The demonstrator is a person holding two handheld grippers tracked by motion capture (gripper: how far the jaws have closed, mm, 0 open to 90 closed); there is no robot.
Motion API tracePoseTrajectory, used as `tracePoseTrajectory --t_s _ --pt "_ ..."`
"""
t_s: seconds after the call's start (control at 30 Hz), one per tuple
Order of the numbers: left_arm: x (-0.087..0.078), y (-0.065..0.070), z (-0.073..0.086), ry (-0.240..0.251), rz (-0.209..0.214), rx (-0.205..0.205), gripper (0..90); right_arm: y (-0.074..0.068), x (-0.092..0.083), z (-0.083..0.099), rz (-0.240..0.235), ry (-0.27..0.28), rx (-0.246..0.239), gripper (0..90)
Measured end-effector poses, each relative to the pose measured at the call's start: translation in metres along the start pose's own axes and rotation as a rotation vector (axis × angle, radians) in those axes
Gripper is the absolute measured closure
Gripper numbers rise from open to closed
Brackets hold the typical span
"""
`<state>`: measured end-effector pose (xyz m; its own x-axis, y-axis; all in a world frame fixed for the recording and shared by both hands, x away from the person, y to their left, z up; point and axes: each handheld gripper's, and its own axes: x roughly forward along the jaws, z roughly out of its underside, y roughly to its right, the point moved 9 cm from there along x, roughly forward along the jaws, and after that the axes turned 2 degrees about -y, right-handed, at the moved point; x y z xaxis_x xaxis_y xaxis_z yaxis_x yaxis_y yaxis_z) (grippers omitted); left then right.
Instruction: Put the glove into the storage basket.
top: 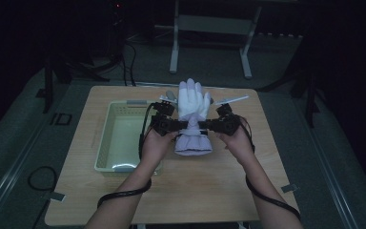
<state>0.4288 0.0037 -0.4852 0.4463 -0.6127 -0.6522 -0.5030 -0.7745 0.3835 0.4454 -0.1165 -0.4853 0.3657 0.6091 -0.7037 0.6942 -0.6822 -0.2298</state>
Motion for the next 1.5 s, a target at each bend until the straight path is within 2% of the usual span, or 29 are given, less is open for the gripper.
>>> tracePoseTrajectory --t_s 0.3,0.47,0.57,0.93,1.0,1.07,1.3,1.5 --pt "-0.03 -0.031 0.01 0.012 -0.033 -0.021 75.2 -0.033 0.027 -0.019 -0.014 -0.012 -0.036 81.9" --pt "-0.042 -0.05 0.016 0.011 -0.039 -0.036 75.1 -0.049 0.043 -0.027 -0.002 -0.038 -0.052 81.9" --pt "-0.051 -0.06 0.018 0.016 -0.043 -0.037 75.1 -0.058 0.051 -0.033 -0.009 -0.041 -0.056 81.9" --pt "-0.083 -0.096 0.031 0.004 -0.046 -0.013 75.0 -0.095 0.082 -0.048 -0.038 -0.047 -0.073 81.9" --pt "-0.087 -0.103 0.034 -0.009 -0.045 -0.014 74.9 -0.101 0.088 -0.05 -0.046 -0.049 -0.069 81.9" --pt "-0.09 -0.109 0.035 -0.025 -0.051 0.004 75.0 -0.106 0.094 -0.051 -0.043 -0.054 -0.069 81.9" --pt "-0.096 -0.128 0.042 -0.079 -0.014 0.037 74.9 -0.12 0.111 -0.05 -0.052 -0.069 -0.068 81.9" --pt "-0.091 -0.138 0.053 -0.078 0.026 0.058 74.8 -0.123 0.122 -0.044 -0.047 -0.092 -0.069 81.9"
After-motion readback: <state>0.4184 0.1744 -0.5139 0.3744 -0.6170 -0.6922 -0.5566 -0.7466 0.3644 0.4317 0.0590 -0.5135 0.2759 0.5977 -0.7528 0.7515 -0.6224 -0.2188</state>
